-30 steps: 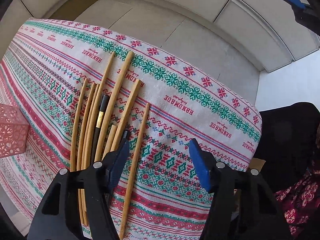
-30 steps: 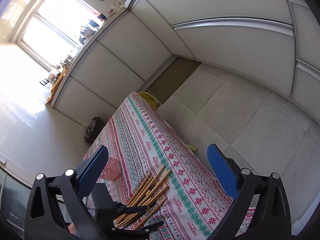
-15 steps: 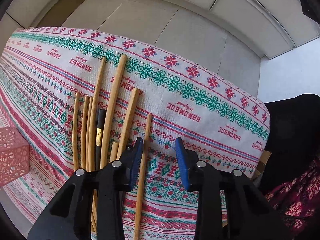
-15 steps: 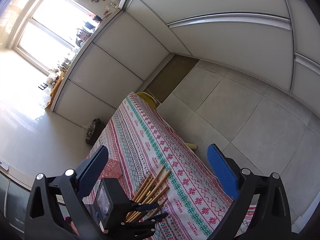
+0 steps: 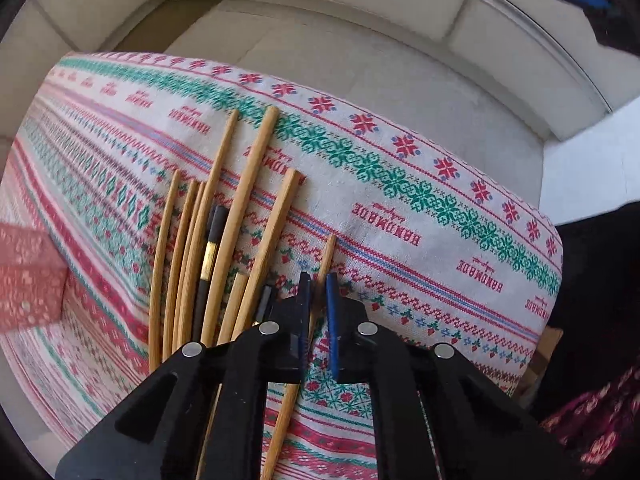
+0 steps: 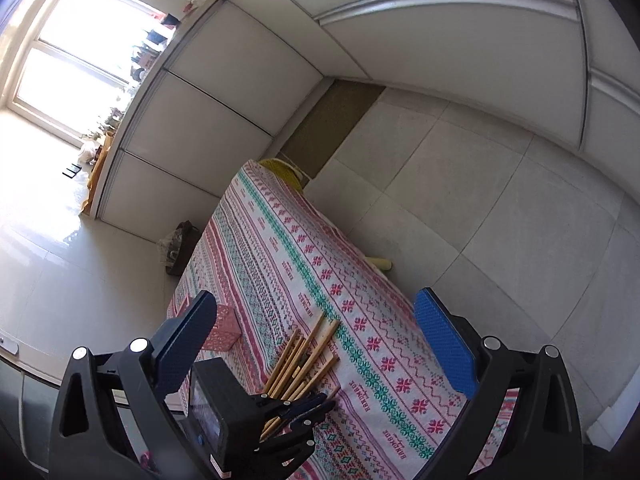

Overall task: Organize utensils
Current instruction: 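Lift the wooden chopstick upright with the left tool toward the pink basket, then lower the chopstick into the pink basket and open the left tool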

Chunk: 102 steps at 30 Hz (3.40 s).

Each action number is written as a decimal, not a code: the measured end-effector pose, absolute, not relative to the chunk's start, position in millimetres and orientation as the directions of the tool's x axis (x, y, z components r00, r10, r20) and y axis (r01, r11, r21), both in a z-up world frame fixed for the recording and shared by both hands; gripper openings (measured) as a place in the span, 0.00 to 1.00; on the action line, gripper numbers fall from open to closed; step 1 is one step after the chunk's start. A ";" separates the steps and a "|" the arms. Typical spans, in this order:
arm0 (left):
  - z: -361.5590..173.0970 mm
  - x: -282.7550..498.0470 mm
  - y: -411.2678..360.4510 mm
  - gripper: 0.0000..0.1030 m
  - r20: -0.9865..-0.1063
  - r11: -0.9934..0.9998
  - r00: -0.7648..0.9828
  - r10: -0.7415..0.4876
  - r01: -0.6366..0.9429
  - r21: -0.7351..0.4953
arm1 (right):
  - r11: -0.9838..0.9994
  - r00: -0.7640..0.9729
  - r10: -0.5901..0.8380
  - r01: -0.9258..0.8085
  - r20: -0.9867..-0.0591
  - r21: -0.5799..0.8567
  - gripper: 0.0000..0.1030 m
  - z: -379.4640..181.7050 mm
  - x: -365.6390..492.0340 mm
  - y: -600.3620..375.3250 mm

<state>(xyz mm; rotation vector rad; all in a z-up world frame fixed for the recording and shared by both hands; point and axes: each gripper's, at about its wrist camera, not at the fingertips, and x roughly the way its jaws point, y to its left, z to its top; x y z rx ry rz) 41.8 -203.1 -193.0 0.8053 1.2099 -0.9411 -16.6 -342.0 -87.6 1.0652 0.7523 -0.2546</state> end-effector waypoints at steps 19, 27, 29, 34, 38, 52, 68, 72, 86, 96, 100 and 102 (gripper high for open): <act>-36.0 2.2 49.5 0.04 -0.488 0.557 0.333 -0.807 0.704 -0.440 | 0.348 0.459 0.435 0.708 -0.775 0.615 0.25 -211.9 55.8 -224.8; -1.0 -5.0 74.9 0.04 -0.414 0.518 0.343 -0.843 0.723 -0.456 | 0.425 0.340 0.266 0.799 -0.902 0.426 0.18 -196.0 88.5 -235.9; 2.2 -5.6 77.4 0.04 -0.407 0.523 0.353 -0.842 0.719 -0.457 | 0.466 0.315 0.211 0.799 -0.925 0.379 0.18 -193.7 97.4 -230.6; 9.7 -6.8 88.6 0.04 -0.394 0.548 0.392 -0.831 0.700 -0.459 | 0.531 0.358 0.188 0.746 -0.915 0.401 0.09 -193.7 102.8 -222.8; 12.3 -9.5 99.2 0.04 -0.375 0.575 0.438 -0.817 0.675 -0.463 | 0.540 0.462 0.229 0.672 -0.857 0.507 0.07 -186.2 86.6 -222.6; 31.3 -20.9 111.2 0.04 -0.295 0.683 0.632 -0.717 0.552 -0.478 | 0.870 0.798 0.182 0.142 -0.574 0.473 0.07 -58.5 -3.1 -152.1; 90.4 46.7 74.2 0.04 -0.314 0.829 0.777 -0.545 0.445 -0.339 | 0.878 0.945 0.146 0.013 -0.294 0.478 0.07 77.8 9.0 -191.8; 105.5 84.5 64.7 0.04 -0.290 0.859 0.819 -0.495 0.412 -0.303 | 0.874 0.963 0.121 0.010 -0.239 0.485 0.07 99.2 47.9 -205.1; 36.8 193.9 47.8 0.06 -0.389 0.920 0.840 -0.377 0.294 -0.258 | 0.891 0.967 0.130 -0.018 -0.219 0.453 0.07 65.1 160.9 -191.2; 62.3 131.6 114.7 0.72 -0.217 0.910 0.931 -0.293 0.202 -0.363 | 0.934 0.958 0.106 -0.004 -0.267 0.358 0.07 34.1 194.5 -154.9; 75.2 120.0 130.1 0.73 -0.184 0.914 0.947 -0.263 0.184 -0.361 | 0.953 0.963 0.085 -0.004 -0.254 0.304 0.07 31.3 198.9 -136.8; 73.8 120.9 133.1 0.73 -0.192 0.915 0.945 -0.263 0.181 -0.362 | 0.964 0.965 0.072 -0.002 -0.252 0.266 0.07 26.2 201.5 -127.0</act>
